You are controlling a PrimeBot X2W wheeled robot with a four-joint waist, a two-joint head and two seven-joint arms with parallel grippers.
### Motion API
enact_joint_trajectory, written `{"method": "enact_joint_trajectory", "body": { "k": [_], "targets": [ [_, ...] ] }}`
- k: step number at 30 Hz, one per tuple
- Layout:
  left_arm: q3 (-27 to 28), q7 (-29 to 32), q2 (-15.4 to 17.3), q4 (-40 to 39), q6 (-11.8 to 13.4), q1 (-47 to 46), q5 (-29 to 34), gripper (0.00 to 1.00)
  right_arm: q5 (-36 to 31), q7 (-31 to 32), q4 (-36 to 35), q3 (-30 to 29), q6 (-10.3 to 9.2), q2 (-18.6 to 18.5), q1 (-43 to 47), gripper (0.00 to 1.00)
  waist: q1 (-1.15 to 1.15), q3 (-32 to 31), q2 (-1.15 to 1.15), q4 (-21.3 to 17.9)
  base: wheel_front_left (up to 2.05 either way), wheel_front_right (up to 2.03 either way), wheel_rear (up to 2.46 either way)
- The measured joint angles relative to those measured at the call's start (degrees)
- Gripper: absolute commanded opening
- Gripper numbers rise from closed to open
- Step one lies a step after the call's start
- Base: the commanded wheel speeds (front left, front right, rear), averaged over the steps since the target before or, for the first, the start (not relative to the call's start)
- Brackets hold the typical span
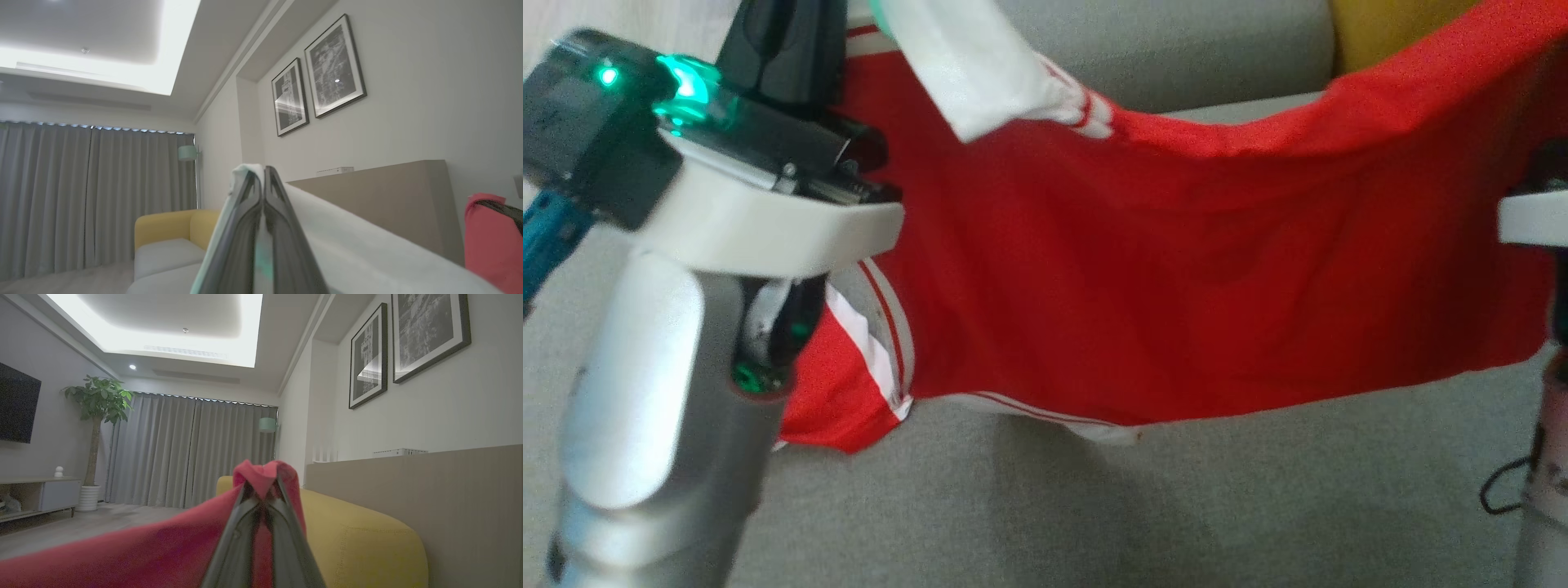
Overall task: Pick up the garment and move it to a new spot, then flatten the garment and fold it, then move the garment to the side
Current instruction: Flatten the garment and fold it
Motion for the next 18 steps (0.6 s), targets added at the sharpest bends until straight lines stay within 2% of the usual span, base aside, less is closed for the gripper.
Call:
{"method": "enact_joint_trajectory", "body": {
  "k": [3,6,9,12,18],
  "targets": [
    [-0.19,2.78,2.49,-3.2,-0.04,-0.55,1.3,0.0,-1.64,2.97,-3.72,-1.25,0.0,0.08,1.28,0.0,0.0,1.6,0.0,0.24,0.0,0.0,0.0],
    [-0.14,4.46,3.71,-0.94,-1.25,-3.96,1.18,0.0,-1.92,5.2,-4.01,-1.43,0.0,0.15,0.87,0.0,0.01,3.87,0.0,0.3,0.0,0.0,0.0],
    [-0.2,5.91,4.49,8.8,-3.66,-11.82,0.93,0.0,-1.57,6.0,2.67,-1.25,0.0,0.01,-4.55,0.0,0.01,7.77,0.0,0.12,0.0,0.0,0.0],
    [-0.04,5.3,6.09,19.37,-5.04,-20.13,1.64,0.0,-1.16,4.16,12.01,-0.41,0.0,-0.91,-14.94,0.0,0.02,11.42,0.0,-0.32,0.0,0.0,0.0],
    [3.12,-1.9,6.56,37.64,-5.6,-39.29,3.01,0.0,-1.58,-6.43,33.88,0.88,0.0,-1.78,-38.19,0.0,0.04,18.71,0.0,-1.45,0.0,0.0,0.0]
  ]
}}
